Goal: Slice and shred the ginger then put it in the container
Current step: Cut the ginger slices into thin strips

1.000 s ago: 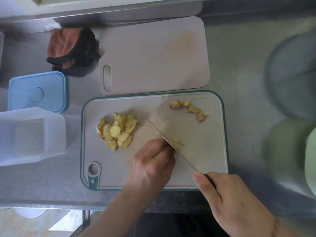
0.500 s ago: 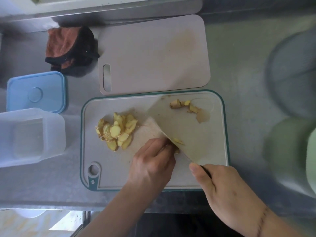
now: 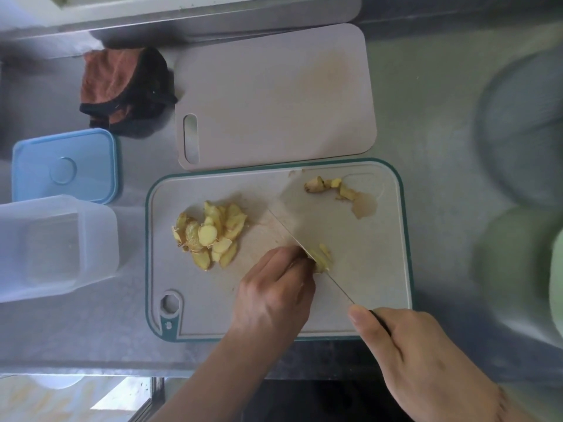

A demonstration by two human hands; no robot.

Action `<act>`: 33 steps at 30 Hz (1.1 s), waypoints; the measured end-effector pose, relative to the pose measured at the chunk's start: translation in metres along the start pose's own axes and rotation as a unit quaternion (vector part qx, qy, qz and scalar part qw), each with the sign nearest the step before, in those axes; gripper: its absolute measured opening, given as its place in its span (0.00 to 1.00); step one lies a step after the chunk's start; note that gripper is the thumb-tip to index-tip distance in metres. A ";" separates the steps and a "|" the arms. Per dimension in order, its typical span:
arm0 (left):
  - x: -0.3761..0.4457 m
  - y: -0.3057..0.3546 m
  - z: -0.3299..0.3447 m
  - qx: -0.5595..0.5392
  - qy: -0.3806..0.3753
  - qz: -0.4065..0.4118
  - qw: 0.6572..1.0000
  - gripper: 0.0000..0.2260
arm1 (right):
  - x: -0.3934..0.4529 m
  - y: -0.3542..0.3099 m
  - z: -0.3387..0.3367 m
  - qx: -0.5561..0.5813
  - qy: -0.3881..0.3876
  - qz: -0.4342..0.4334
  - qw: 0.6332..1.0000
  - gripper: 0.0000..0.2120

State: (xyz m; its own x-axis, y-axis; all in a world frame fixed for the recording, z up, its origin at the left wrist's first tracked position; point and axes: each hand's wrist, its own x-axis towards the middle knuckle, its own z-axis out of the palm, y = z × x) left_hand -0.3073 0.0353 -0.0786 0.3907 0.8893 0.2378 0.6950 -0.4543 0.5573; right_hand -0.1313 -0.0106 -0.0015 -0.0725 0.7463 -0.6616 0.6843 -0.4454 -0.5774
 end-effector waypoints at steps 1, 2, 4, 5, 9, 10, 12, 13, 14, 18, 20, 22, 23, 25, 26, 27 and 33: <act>0.000 0.000 0.000 0.002 0.002 0.000 1.000 0.04 | -0.001 -0.001 0.000 0.004 0.001 0.002 1.000 0.33; -0.001 -0.001 0.000 0.004 0.004 0.001 1.000 0.04 | -0.002 -0.001 0.000 0.005 -0.002 0.007 1.000 0.32; -0.001 -0.001 0.001 0.007 0.005 0.005 1.000 0.04 | -0.002 -0.002 0.000 0.000 -0.011 0.014 1.000 0.30; -0.001 -0.001 0.001 0.008 0.005 0.006 1.000 0.04 | -0.002 -0.002 -0.001 -0.002 -0.014 0.014 1.000 0.29; -0.001 -0.001 0.001 0.010 0.002 0.003 1.000 0.04 | 0.000 -0.002 -0.001 -0.002 -0.019 0.018 1.000 0.29; -0.001 -0.001 0.001 0.009 0.002 0.004 1.000 0.04 | 0.000 -0.002 -0.001 0.000 -0.021 0.020 1.000 0.28; -0.002 -0.001 0.002 0.004 0.002 0.005 1.000 0.04 | 0.003 -0.001 0.001 0.001 -0.028 0.017 0.999 0.28; -0.002 -0.001 0.002 0.001 0.001 0.004 1.000 0.04 | 0.006 -0.001 0.002 0.000 -0.029 0.015 0.999 0.28; -0.001 -0.001 0.002 -0.001 0.002 0.004 1.000 0.05 | 0.009 -0.001 0.004 -0.003 -0.025 0.013 1.000 0.28; -0.002 0.000 0.002 0.003 0.004 0.000 1.000 0.05 | 0.018 -0.003 0.007 0.002 0.002 0.005 1.000 0.27; -0.002 0.000 0.001 0.003 0.003 -0.007 1.000 0.04 | 0.016 -0.001 0.005 0.004 0.019 -0.004 1.000 0.27; -0.001 0.001 0.001 0.004 0.003 -0.015 1.000 0.04 | 0.013 0.000 0.003 0.007 0.024 -0.010 1.000 0.27; 0.000 0.001 0.001 0.002 0.005 -0.017 1.000 0.04 | 0.011 -0.001 0.003 0.011 0.021 -0.011 1.000 0.27; 0.001 0.002 0.001 -0.005 0.007 -0.017 1.000 0.04 | 0.007 -0.004 0.004 0.021 0.014 -0.011 1.000 0.27; 0.001 0.003 0.001 -0.007 0.008 -0.017 1.000 0.04 | 0.005 -0.006 0.004 0.024 0.011 -0.009 1.000 0.27; 0.000 0.003 0.000 -0.006 0.008 -0.018 1.000 0.04 | 0.003 -0.008 0.003 0.026 0.007 -0.006 1.000 0.27; -0.001 0.003 0.002 -0.006 0.010 -0.017 1.000 0.04 | 0.001 -0.010 0.002 0.026 -0.007 0.004 1.000 0.26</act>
State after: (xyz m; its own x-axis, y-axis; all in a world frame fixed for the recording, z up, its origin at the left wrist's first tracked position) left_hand -0.3050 0.0329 -0.0786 0.3542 0.9052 0.2347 0.7002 -0.4231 0.5751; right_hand -0.1400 -0.0067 0.0026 -0.0780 0.7358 -0.6727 0.6466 -0.4762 -0.5959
